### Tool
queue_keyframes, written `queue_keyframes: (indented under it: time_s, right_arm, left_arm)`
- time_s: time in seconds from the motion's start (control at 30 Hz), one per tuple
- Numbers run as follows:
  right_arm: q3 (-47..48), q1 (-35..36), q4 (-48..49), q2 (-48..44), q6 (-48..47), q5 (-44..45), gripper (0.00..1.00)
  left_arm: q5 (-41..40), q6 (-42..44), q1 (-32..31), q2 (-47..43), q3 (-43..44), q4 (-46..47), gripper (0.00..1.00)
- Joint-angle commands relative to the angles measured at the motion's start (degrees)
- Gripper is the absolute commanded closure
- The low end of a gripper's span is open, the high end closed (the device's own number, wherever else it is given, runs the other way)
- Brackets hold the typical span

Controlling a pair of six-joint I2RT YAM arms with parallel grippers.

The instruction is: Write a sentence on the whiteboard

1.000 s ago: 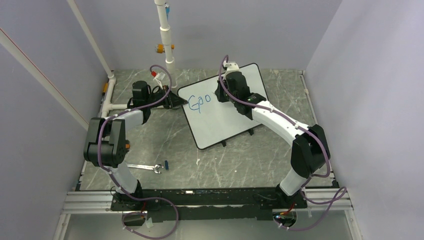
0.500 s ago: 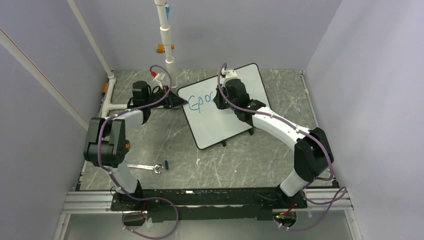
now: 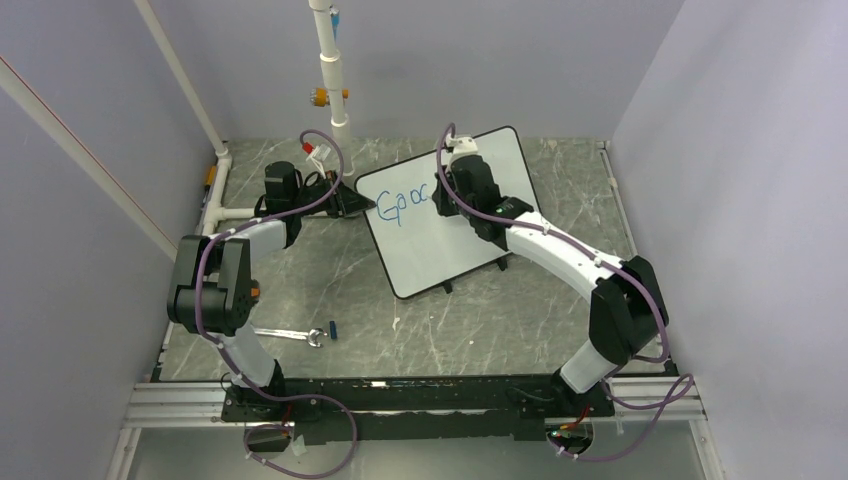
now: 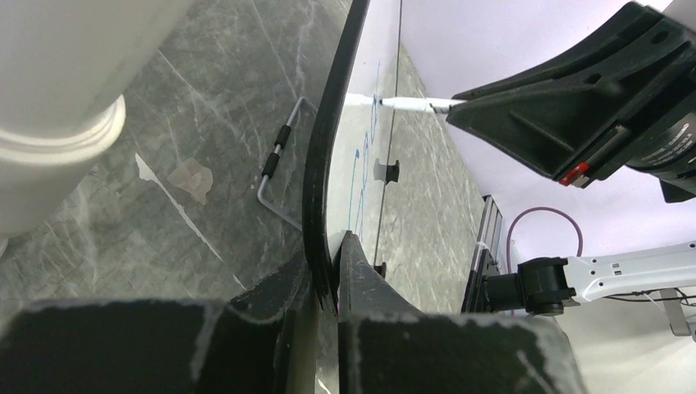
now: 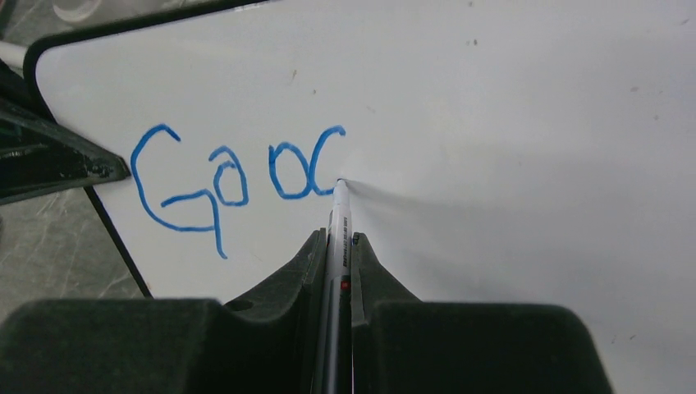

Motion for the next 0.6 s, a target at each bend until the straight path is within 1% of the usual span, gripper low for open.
queue_keyframes:
  time_s: [0.0,0.2,0.57]
  right_arm:
    - [5.82,-0.26,-0.24,1.61,-1.24,2.79,1.00]
    - [10.94,-0.26,-1.33,3.95,-1.33,3.00,1.00]
    - [15.50,-0.24,-2.48,6.24,-1.18,4.37,1.00]
  left_arm:
    - [-1.03,5.90,-0.50,-2.40,1.75,2.32,1.00]
    - [-1.03,5.83,-0.50,-2.63,1.76,2.34,1.00]
    - [-0.94,5.19,-0.55,-2.80,1.66,3.19,1.00]
